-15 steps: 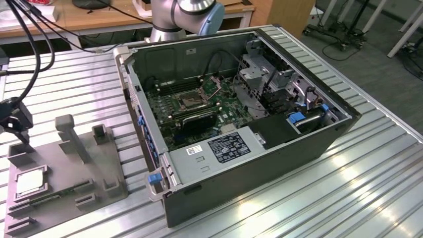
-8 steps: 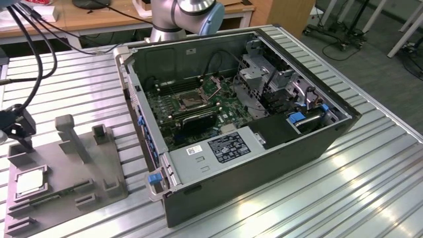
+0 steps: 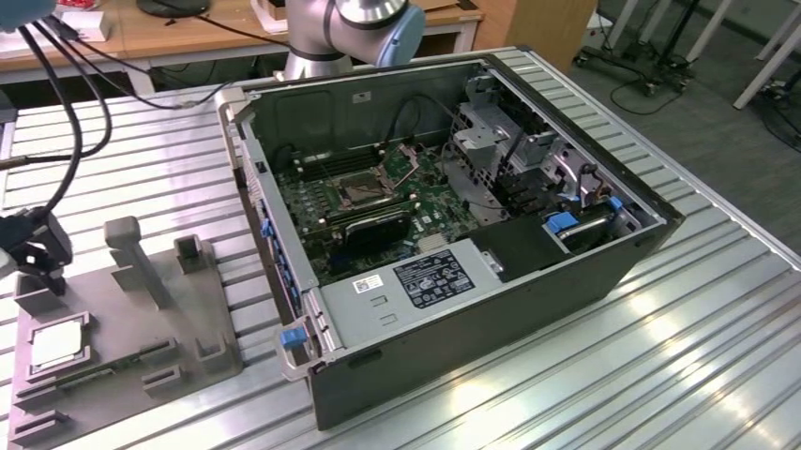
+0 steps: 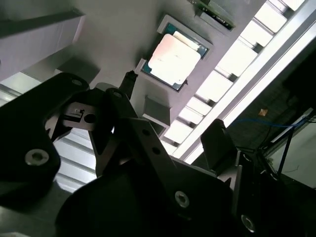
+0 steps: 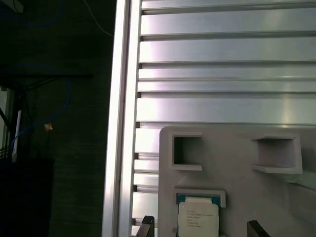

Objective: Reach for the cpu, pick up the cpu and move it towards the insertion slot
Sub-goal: 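Pick up the cpu and move it towards the insertion slot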

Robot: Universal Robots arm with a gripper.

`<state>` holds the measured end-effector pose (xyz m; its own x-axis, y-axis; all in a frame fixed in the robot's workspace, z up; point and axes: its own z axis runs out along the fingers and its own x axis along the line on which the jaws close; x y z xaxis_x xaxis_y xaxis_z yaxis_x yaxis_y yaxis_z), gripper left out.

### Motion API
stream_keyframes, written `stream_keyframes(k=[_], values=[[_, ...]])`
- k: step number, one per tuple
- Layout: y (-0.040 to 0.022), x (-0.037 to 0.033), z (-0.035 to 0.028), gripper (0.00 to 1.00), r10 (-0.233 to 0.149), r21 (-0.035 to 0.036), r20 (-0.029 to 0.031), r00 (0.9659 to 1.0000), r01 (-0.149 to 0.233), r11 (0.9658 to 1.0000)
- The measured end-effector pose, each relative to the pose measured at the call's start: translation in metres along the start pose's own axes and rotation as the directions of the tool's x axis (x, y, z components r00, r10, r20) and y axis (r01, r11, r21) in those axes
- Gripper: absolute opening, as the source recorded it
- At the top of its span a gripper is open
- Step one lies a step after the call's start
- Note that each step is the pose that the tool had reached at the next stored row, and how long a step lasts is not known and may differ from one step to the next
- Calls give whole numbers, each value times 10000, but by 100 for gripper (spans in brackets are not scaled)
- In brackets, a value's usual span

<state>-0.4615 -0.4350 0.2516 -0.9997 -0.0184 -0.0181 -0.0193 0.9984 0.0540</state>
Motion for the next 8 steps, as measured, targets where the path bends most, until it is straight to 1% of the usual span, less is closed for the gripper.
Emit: stream_keyframes(k=[4,8], values=[[-13,0,70,80,49,2,0,10000,-49,10000],[-53,2,143,80,70,2,3,10000,-70,10000]])
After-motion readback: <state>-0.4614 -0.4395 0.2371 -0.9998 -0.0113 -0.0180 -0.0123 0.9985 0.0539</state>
